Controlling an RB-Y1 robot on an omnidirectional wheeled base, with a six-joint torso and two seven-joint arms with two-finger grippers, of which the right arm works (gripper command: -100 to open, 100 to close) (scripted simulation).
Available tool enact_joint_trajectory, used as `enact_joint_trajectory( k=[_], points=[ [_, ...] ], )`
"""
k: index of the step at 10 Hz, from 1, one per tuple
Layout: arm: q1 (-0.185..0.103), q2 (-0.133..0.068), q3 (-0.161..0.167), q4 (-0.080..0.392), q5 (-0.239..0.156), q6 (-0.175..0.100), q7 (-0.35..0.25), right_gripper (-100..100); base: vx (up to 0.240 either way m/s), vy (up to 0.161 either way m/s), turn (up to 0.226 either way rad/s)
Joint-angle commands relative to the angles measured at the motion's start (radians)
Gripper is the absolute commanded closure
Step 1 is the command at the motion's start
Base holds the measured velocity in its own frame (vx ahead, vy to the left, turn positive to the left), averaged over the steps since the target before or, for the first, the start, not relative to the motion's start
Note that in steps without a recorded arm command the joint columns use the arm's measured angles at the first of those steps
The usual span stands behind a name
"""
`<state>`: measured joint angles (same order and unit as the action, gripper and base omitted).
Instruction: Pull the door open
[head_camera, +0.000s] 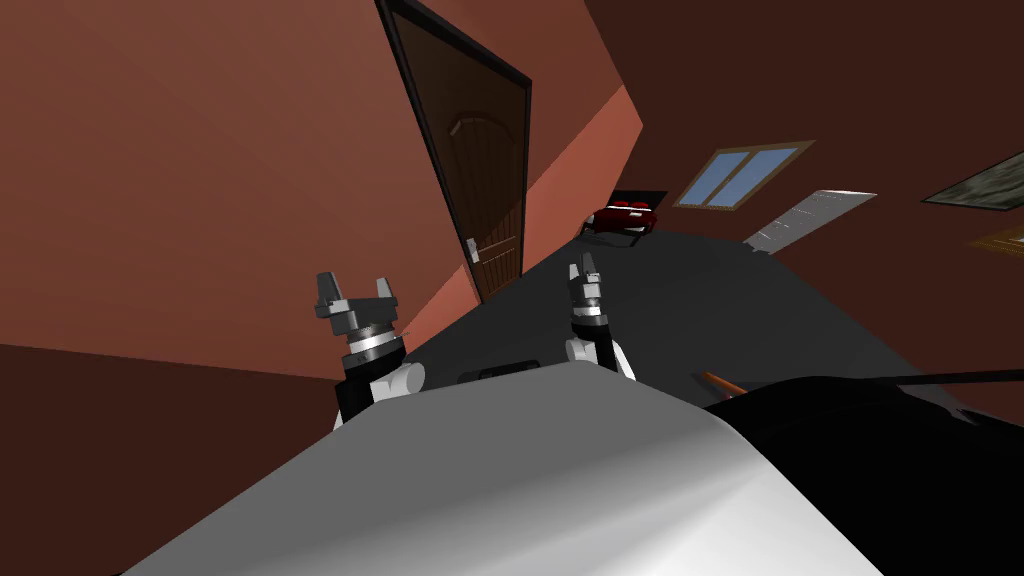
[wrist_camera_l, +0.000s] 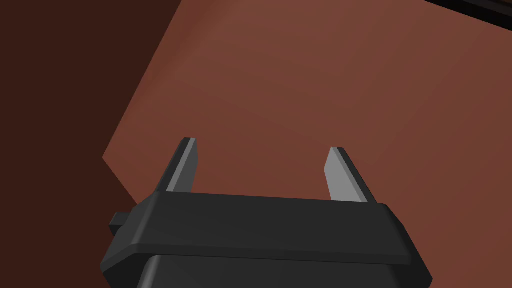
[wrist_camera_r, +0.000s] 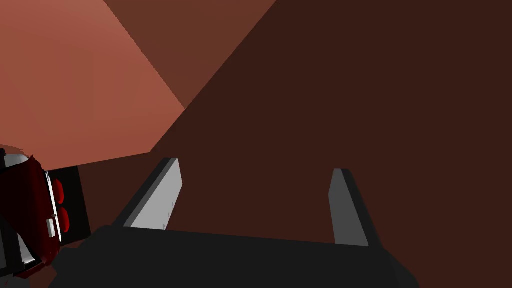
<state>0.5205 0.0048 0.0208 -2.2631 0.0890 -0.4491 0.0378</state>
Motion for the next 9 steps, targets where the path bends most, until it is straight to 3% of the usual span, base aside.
enact_joint_trajectory(
  k=[1, 9],
  points=[
    [-0.002, -0.003, -0.001, 0.003, -0.002, 0.0, -0.002, -100, 0.12, -0.065, -0.008],
    [-0.011, -0.015, -0.005, 0.019, -0.015, -0.002, -0.01, -100, 0.218, -0.094, 0.002]
  ],
)
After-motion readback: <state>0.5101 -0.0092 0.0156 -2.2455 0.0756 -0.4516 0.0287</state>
